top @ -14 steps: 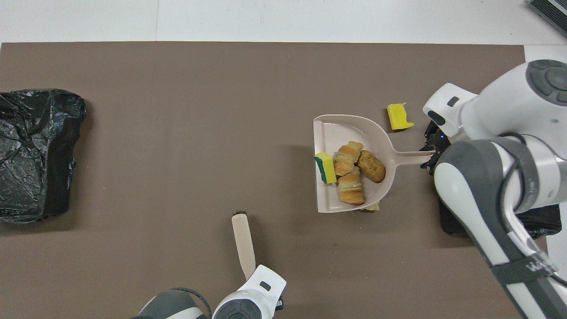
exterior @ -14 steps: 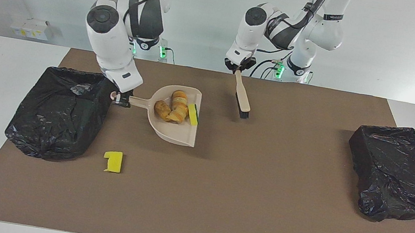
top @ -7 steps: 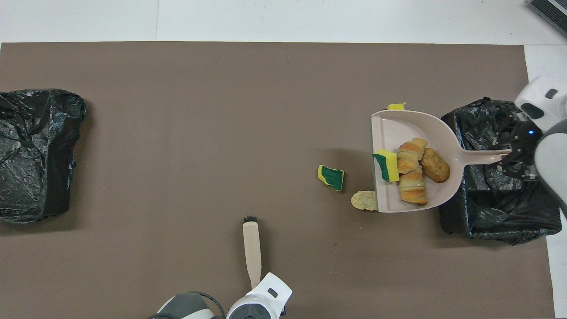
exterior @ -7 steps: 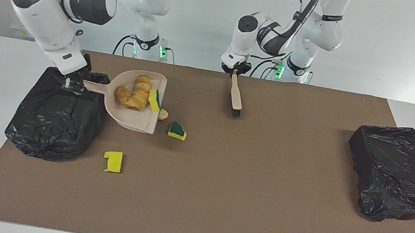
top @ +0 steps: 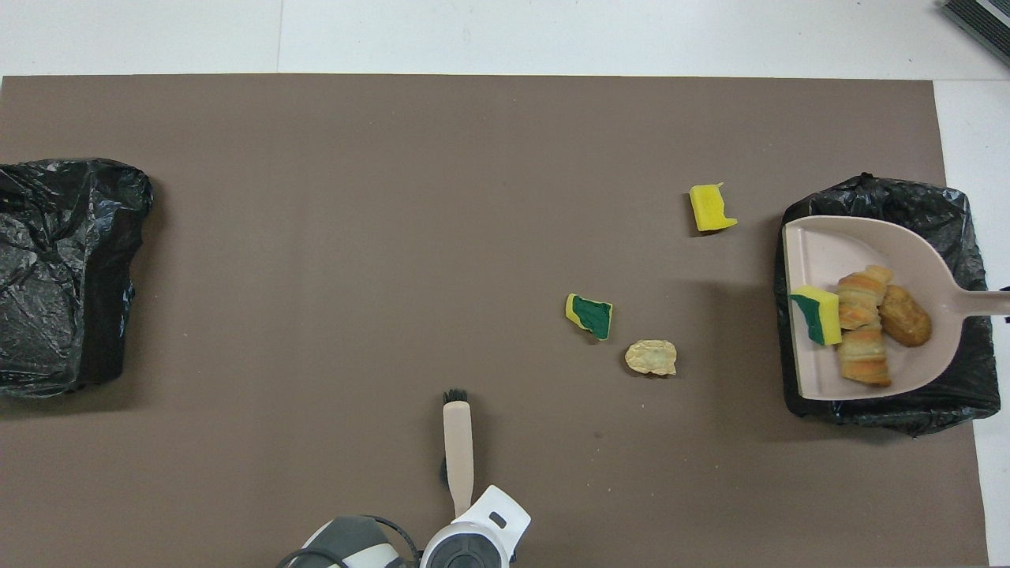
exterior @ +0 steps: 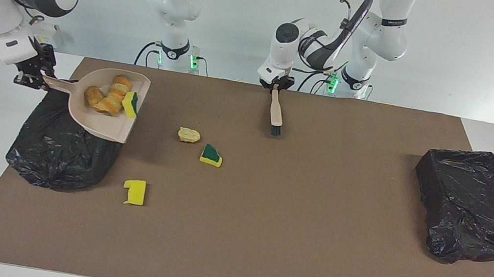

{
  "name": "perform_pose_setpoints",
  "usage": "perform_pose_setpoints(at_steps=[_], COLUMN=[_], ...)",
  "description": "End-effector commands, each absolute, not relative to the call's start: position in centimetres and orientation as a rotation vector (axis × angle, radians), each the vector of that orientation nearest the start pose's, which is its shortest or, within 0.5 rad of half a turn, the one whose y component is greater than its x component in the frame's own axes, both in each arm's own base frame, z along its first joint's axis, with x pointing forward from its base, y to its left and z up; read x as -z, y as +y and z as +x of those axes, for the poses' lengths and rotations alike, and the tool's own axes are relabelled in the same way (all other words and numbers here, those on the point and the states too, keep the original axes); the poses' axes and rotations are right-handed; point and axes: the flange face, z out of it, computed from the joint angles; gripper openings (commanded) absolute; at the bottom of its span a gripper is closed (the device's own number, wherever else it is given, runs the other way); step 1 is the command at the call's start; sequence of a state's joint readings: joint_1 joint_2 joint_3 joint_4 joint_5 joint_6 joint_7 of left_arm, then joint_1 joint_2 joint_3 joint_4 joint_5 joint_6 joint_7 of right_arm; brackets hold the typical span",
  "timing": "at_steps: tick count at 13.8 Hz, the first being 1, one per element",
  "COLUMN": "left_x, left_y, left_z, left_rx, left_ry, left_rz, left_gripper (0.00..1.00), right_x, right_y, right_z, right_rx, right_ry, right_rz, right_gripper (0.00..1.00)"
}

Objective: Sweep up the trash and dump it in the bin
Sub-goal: 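Tilt the dustpan with the right gripper to dump trash into bin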

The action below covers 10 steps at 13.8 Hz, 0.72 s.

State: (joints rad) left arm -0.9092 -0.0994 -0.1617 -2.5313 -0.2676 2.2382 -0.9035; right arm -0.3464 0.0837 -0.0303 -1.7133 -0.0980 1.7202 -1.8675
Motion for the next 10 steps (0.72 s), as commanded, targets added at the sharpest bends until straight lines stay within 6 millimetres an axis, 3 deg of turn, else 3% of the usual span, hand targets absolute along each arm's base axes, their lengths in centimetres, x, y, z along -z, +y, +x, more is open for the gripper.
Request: perform_pose_setpoints(at_steps=[1, 6, 8, 10], left_x=[-30.1, -30.8, -30.9, -30.9], left_y=[-38.2, -37.5, -37.3, -37.3], left_z=[21.1, 22.3, 22.7, 22.7], left_rx=[-0.523, -0.778, -0.788, -0.801], left_ry=[-0.065, 0.018, 0.02, 0.007], left_rz=[-3.025, -3.065, -3.074, -3.077], left_gripper=[0.0, 0.0, 0.0, 0.0], right_x=[-54.0, -54.4, -54.6, -55.2], right_y=[-26.2, -28.8, -29.5, -29.4], right_z=[52.5, 52.2, 51.8, 51.7], right_rx=[-0.212, -0.33, -0.371, -0.524], right_ry=[-2.228, -2.249, -2.123, -2.043], right_rz=[-2.31, -2.412, -2.551, -2.683], right_gripper=[0.0, 0.0, 0.0, 0.0])
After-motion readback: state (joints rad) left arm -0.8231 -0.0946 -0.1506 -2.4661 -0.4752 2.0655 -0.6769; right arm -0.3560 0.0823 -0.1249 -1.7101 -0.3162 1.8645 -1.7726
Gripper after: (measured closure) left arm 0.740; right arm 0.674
